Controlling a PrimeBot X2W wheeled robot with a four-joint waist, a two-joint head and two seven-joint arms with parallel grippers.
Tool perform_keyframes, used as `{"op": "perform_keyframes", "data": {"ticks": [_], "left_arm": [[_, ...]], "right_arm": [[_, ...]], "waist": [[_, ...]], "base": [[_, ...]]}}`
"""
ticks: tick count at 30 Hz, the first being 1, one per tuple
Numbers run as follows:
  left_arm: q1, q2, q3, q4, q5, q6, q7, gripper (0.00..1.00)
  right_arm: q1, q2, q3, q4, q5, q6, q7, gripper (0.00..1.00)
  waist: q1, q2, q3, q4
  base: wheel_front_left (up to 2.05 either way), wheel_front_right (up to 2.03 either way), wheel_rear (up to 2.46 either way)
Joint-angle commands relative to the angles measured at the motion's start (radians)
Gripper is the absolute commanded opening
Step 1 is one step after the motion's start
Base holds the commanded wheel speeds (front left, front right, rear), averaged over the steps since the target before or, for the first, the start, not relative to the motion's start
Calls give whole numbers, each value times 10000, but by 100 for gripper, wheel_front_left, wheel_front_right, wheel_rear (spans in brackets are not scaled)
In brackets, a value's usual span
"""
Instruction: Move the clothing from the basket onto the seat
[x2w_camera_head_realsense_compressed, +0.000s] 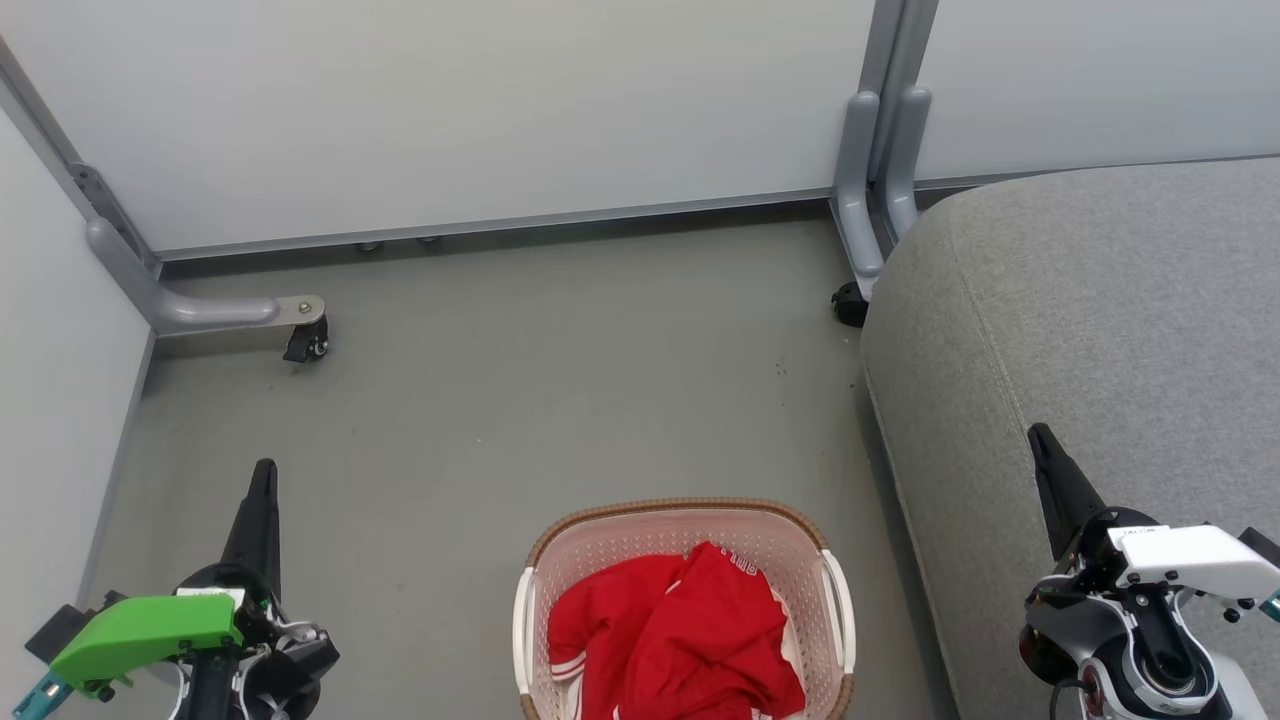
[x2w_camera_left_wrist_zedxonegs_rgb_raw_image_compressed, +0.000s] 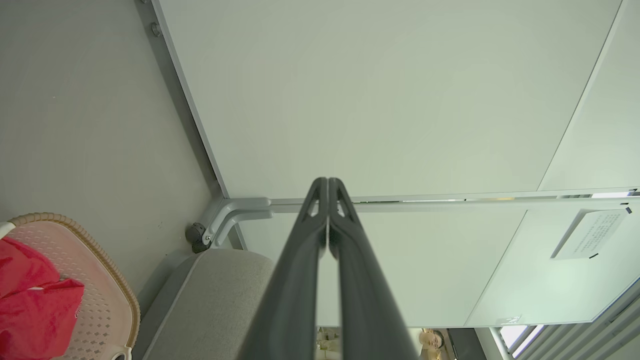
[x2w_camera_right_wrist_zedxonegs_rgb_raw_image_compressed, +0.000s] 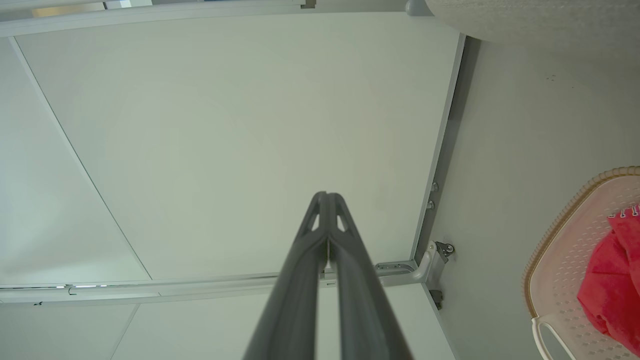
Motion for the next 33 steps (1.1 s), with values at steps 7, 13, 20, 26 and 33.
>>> {"op": "perform_keyframes", "data": {"ticks": [7, 13, 20, 26, 33], "left_arm": [[0, 0, 0, 0, 0, 0, 0, 100], [263, -70, -65, 326, -2, 5, -43, 100], [314, -9, -448, 259, 360, 2, -410, 100], [377, -20, -412, 36, 1593, 0, -693, 100], [471, -45, -569, -548, 3335, -3, -1005, 100]], "right_arm": [[0, 2, 0, 0, -2, 0, 0, 100], [280, 98, 53, 313, -11, -4, -50, 100], [346, 75, 228, 259, -544, -3, -410, 100], [394, 75, 196, 75, -1735, -3, -691, 100], [422, 65, 391, -348, -3551, -2, -1004, 100]], "waist": [[0, 0, 0, 0], [0, 0, 6, -1], [0, 0, 12, -7], [0, 0, 21, -16], [0, 0, 34, -18]], "base": [[0, 0, 0], [0, 0, 0], [0, 0, 0], [0, 0, 0], [0, 0, 0]]}}
